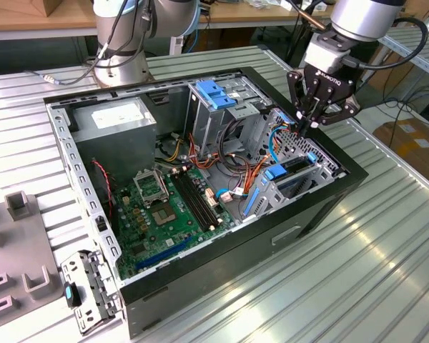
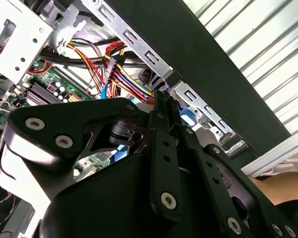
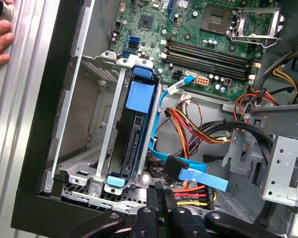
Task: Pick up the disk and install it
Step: 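Insert the first disk wire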
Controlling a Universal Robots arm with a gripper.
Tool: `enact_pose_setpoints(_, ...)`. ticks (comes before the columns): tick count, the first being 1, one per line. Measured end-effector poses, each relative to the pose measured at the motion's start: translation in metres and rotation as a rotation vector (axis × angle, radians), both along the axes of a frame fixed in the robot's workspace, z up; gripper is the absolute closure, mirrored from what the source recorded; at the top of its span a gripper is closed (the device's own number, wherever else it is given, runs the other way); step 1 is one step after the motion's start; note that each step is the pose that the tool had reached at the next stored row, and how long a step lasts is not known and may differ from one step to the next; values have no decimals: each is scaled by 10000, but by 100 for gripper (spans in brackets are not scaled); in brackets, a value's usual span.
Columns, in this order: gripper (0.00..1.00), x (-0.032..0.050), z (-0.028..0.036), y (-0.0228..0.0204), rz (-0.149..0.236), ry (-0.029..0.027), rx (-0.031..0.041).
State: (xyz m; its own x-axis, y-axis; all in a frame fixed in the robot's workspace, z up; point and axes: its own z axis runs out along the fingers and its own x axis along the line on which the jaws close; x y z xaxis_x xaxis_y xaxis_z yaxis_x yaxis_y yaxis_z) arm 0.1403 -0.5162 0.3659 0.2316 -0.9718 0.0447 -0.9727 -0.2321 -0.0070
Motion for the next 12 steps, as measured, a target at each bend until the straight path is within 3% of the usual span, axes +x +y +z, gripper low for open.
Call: enact_pose_setpoints(12, 83, -5, -1, 0, -119, 0, 1)
